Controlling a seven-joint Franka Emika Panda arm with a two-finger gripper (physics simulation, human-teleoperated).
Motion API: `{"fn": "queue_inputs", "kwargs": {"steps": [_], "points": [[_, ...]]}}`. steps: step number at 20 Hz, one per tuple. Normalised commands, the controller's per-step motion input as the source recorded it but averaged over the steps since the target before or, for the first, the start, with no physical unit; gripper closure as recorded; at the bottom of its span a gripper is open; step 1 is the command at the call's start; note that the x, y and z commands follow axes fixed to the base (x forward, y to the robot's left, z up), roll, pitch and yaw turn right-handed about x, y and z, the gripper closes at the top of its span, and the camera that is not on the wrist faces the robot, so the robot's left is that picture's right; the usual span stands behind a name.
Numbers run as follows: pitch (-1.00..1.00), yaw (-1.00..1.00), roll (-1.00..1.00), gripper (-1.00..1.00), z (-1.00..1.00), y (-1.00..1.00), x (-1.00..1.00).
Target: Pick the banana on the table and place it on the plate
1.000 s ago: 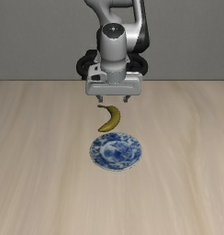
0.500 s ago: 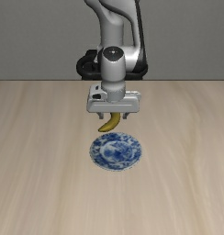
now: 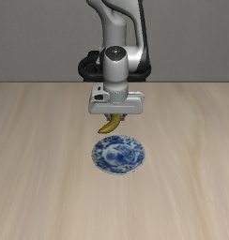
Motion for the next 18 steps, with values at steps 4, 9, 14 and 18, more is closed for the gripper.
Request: {"fn": "queue_inputs", "kwargs": {"steps": [4, 9, 14, 18], "points": [[0.0, 0.0, 0.0, 1.0, 0.75, 0.0, 0.0], [0.0, 0.0, 0.0, 1.0, 1.0, 0.0, 0.0], [0.0, 0.0, 0.0, 1.0, 0.2, 0.0, 0.8], [0.0, 0.0, 0.0, 1.0, 0.0, 0.0, 1.0]]}}
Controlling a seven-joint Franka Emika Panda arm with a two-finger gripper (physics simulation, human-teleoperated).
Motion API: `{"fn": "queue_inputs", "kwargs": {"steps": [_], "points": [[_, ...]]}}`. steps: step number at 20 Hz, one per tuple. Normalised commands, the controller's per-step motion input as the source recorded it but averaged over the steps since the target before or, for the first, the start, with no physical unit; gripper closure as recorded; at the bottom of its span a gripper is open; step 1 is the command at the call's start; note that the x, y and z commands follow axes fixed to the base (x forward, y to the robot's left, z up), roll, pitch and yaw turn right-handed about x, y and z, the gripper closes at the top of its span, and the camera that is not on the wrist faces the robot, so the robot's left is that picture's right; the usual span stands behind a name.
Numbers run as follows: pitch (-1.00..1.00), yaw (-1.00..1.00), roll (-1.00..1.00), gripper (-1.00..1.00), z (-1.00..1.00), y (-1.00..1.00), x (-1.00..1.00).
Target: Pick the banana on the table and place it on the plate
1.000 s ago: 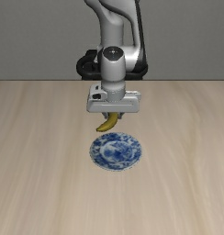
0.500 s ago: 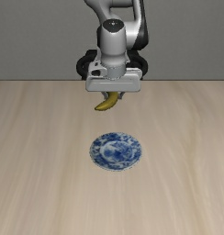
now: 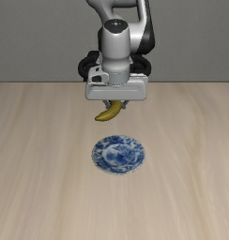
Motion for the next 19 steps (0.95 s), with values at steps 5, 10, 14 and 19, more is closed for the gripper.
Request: {"fn": "queue_inputs", "kwargs": {"steps": [5, 10, 14, 19], "points": [[0.0, 0.0, 0.0, 1.0, 0.0, 0.0, 1.0], [0.0, 0.0, 0.0, -1.0, 0.0, 0.2, 0.0], [0.0, 0.0, 0.0, -1.0, 0.0, 0.0, 0.0], [0.0, 0.0, 0.0, -1.0, 0.0, 0.0, 0.0]]}}
